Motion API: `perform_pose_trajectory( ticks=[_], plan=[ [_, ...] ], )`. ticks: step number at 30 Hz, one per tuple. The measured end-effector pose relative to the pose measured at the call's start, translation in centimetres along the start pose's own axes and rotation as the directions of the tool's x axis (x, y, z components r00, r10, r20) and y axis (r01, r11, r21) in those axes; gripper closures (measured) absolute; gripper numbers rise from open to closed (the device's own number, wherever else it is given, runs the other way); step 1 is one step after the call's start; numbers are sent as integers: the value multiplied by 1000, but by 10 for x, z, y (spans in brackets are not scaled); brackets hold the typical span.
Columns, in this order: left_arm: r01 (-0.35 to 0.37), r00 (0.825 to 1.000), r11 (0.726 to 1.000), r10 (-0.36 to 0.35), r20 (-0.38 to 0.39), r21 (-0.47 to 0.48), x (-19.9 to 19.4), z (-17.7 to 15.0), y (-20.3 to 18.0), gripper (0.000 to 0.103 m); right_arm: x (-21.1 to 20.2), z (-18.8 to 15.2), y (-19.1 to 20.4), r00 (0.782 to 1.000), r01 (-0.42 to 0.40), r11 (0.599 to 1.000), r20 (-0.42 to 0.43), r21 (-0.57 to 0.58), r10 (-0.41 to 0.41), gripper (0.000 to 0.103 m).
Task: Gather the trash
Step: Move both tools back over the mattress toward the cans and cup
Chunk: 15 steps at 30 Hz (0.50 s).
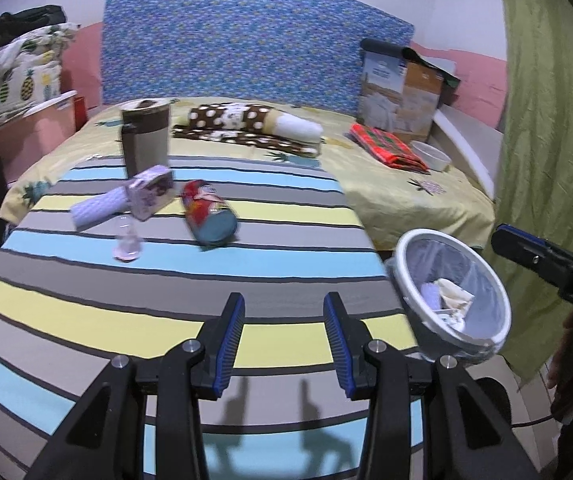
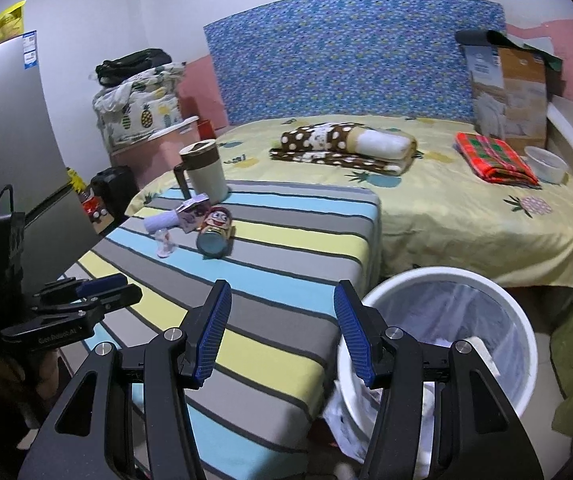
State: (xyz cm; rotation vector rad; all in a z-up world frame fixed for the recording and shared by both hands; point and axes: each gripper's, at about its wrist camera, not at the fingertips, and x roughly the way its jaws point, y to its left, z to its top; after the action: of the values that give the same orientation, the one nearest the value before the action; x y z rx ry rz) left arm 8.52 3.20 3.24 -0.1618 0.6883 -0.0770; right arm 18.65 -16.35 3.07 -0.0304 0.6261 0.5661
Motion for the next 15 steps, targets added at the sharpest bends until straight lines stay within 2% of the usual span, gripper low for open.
perform_pose_trajectory(
  ticks=[9,15],
  plan=[
    [-78,997,996,79,20,-42,-6,12,42,60,6,27,15,999,-54,996,3,-65,54,48],
    [-115,993,990,118,28,-75,-4,22,69,59,24,41,25,996,-82,992,-25,-97,80,48]
  ],
)
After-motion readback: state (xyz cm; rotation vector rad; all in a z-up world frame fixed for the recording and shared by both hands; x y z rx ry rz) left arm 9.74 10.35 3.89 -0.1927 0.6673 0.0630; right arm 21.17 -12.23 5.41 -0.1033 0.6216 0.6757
